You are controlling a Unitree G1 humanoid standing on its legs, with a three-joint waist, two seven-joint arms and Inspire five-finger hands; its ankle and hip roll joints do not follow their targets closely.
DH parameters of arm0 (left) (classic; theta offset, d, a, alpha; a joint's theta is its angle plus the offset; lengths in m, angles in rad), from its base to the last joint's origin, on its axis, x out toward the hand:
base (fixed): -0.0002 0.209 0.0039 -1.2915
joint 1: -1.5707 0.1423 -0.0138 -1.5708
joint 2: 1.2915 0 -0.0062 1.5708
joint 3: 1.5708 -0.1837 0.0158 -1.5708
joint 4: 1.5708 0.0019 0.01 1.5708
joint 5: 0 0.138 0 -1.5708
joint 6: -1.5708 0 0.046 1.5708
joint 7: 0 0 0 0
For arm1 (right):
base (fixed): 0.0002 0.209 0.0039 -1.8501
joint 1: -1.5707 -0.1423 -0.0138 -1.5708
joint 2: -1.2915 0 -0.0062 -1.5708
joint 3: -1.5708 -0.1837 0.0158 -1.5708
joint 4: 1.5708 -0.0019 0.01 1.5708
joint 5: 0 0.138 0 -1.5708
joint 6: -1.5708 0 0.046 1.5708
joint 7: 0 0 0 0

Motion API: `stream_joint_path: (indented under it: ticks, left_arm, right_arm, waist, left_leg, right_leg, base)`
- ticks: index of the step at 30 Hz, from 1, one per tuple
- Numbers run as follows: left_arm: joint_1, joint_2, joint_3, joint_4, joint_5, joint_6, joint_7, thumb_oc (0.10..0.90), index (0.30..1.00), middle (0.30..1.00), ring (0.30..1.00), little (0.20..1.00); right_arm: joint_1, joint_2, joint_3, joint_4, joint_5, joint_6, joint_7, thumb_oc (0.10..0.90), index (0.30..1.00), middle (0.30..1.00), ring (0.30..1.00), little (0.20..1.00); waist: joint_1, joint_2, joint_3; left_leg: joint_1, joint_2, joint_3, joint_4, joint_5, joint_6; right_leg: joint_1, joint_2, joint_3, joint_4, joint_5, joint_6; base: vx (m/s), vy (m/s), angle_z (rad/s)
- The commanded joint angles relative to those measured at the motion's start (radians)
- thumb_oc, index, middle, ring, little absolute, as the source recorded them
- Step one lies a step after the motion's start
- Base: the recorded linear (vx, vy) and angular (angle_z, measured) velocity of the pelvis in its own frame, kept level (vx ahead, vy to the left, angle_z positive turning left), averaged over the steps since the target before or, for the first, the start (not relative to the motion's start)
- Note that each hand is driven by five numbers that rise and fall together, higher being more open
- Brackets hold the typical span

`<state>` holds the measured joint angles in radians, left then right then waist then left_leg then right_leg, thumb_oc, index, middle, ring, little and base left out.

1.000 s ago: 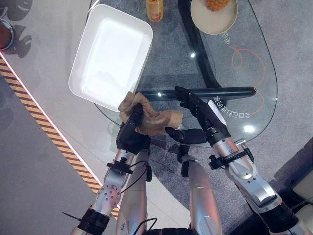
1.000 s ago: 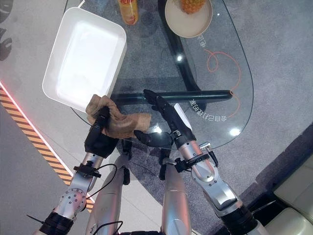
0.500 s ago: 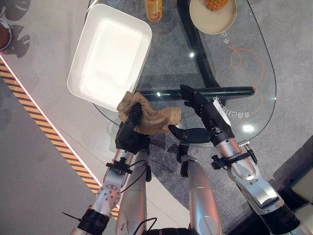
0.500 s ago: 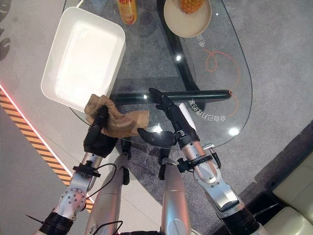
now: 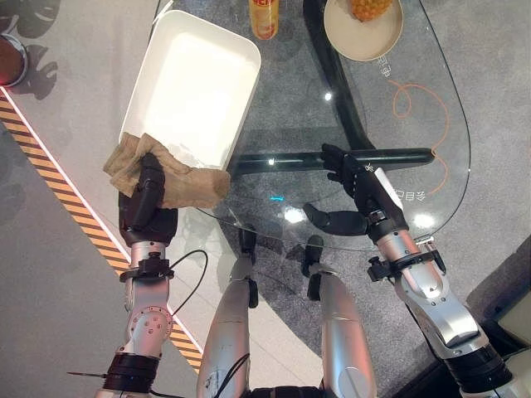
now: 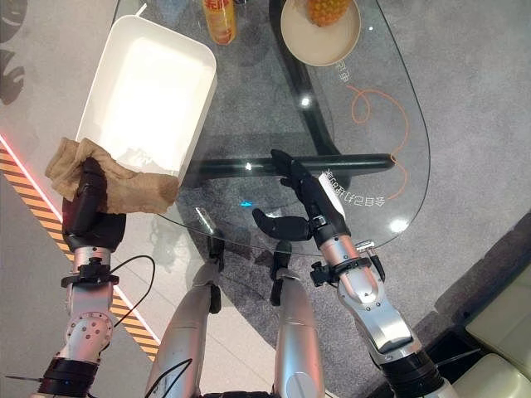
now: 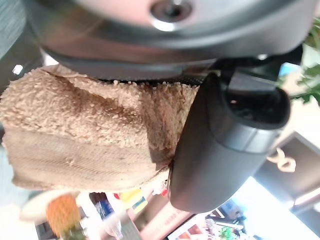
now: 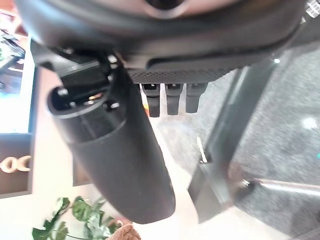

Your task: Wipe the table with a cloth and put it in the basket.

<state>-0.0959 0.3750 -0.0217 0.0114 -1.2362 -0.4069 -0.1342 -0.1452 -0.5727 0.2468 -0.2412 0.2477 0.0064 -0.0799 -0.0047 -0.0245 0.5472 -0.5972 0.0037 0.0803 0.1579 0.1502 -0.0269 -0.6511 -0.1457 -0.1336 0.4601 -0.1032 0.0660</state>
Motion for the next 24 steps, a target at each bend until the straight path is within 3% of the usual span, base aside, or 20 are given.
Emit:
stream_joint_path:
  ticks: [1,3,6,11,17,24]
  left_arm:
    - [-0.035,0.051,0.077,-0.221,0.188,-0.135,0.01,0.1,0.3,0.3,0.3,0.2]
    - [-0.055,0.065,0.09,-0.205,0.256,-0.154,0.06,0.1,0.3,0.3,0.3,0.2]
    - [-0.104,0.106,0.099,-0.177,0.497,-0.174,0.267,0.1,0.3,0.3,0.3,0.2]
    - [-0.192,0.187,0.122,-0.104,0.717,-0.17,0.508,0.1,0.3,0.3,0.3,0.2]
    - [-0.28,0.262,0.102,-0.005,0.889,-0.134,0.687,0.1,0.3,0.3,0.3,0.2]
    - [-0.355,0.33,0.07,0.07,1.005,-0.098,0.797,0.1,0.3,0.3,0.3,0.2]
  right_arm:
    - [-0.029,-0.016,-0.01,-0.073,0.039,-0.029,0.03,0.8,0.9,0.9,0.9,0.9]
    - [-0.041,-0.02,0.012,-0.038,0.005,-0.011,0.034,0.8,0.9,0.9,0.9,0.9]
    - [-0.075,-0.031,0.058,-0.005,0.02,0.053,0.064,0.8,0.9,0.9,0.9,0.9]
    - [-0.122,-0.044,0.123,0.039,0.067,0.125,0.098,0.8,0.9,0.9,0.9,0.9]
    - [-0.17,-0.067,0.204,0.06,0.106,0.167,0.116,0.8,0.9,0.9,0.9,0.9]
    - [-0.221,-0.106,0.254,0.07,0.156,0.206,0.107,0.8,0.9,0.9,0.9,0.9]
  waist:
    - [-0.012,0.034,-0.027]
    - [-0.013,0.036,-0.027]
    - [-0.016,0.036,-0.027]
    - [-0.021,0.037,-0.027]
    - [-0.034,0.039,-0.027]
    - [-0.045,0.04,-0.027]
  left_leg:
    - [0.012,-0.064,0.058,0.164,-0.209,0.01]
    - [0.01,-0.064,0.06,0.169,-0.209,0.009]
    - [-0.003,-0.064,0.062,0.188,-0.211,0.007]
    - [-0.031,-0.061,0.068,0.208,-0.211,0.005]
    - [-0.068,-0.06,0.085,0.229,-0.212,0.007]
    - [-0.111,-0.059,0.102,0.246,-0.213,0.009]
  right_leg:
    - [0.039,0.069,-0.005,-0.17,0.093,0.027]
    - [0.037,0.068,-0.003,-0.167,0.092,0.025]
    - [0.026,0.068,0.005,-0.153,0.088,0.022]
    - [0.0,0.066,0.016,-0.142,0.088,0.017]
    - [-0.037,0.066,0.03,-0.132,0.09,0.011]
    - [-0.077,0.062,0.043,-0.135,0.099,0.01]
  base:
    - [0.02,0.067,0.0]
    - [0.01,0.078,0.0]
    - [0.02,0.088,-0.03]
    - [0.02,0.07,-0.06]
    - [0.02,0.089,-0.03]
    - [0.01,0.082,-0.02]
